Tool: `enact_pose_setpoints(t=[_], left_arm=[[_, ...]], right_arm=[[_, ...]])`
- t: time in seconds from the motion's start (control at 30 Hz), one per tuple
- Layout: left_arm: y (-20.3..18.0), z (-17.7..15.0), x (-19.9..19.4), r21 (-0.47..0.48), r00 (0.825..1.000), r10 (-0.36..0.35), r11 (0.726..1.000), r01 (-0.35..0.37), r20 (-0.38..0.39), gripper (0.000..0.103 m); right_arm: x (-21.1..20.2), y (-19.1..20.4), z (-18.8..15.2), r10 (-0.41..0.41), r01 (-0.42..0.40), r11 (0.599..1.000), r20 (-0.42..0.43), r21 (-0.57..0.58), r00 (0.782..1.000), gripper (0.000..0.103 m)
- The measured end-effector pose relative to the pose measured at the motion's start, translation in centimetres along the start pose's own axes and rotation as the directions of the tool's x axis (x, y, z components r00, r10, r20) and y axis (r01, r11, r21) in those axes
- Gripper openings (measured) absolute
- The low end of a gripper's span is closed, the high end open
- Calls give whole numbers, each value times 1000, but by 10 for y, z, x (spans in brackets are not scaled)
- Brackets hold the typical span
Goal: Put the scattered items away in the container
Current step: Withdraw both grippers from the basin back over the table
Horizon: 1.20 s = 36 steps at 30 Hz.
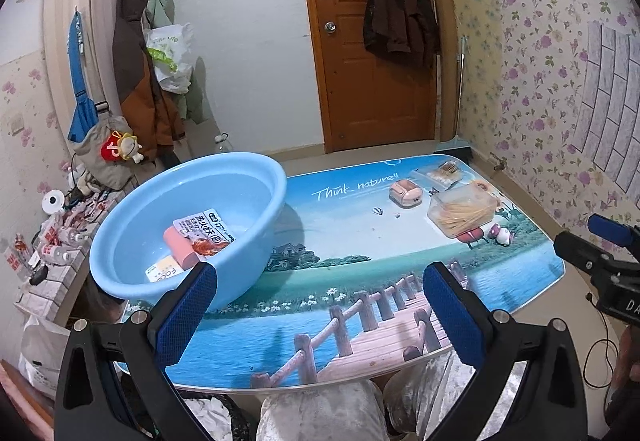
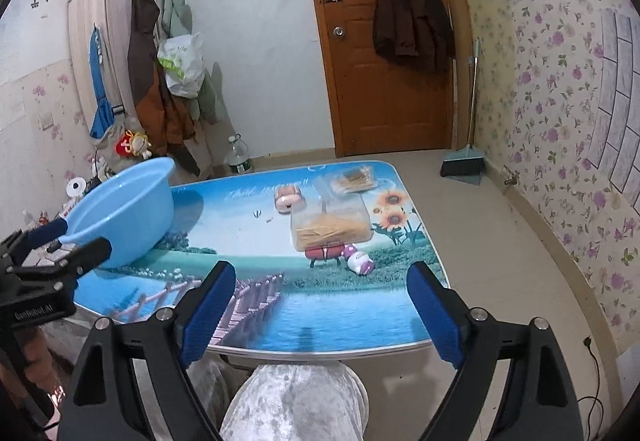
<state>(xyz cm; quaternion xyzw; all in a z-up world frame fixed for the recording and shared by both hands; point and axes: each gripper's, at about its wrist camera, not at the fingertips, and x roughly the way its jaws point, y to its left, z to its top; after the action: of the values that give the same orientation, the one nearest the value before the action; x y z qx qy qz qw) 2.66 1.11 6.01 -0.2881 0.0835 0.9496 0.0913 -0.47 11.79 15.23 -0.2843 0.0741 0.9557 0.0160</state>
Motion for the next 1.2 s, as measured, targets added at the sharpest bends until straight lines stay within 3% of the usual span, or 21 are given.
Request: enact_pose_setpoints(t=[1.2], left_arm=[[-23, -6, 50, 46, 994, -8, 999, 13, -106, 103]], right_arm=[[48, -28, -16, -43, 44, 999, -60, 17, 997, 87]])
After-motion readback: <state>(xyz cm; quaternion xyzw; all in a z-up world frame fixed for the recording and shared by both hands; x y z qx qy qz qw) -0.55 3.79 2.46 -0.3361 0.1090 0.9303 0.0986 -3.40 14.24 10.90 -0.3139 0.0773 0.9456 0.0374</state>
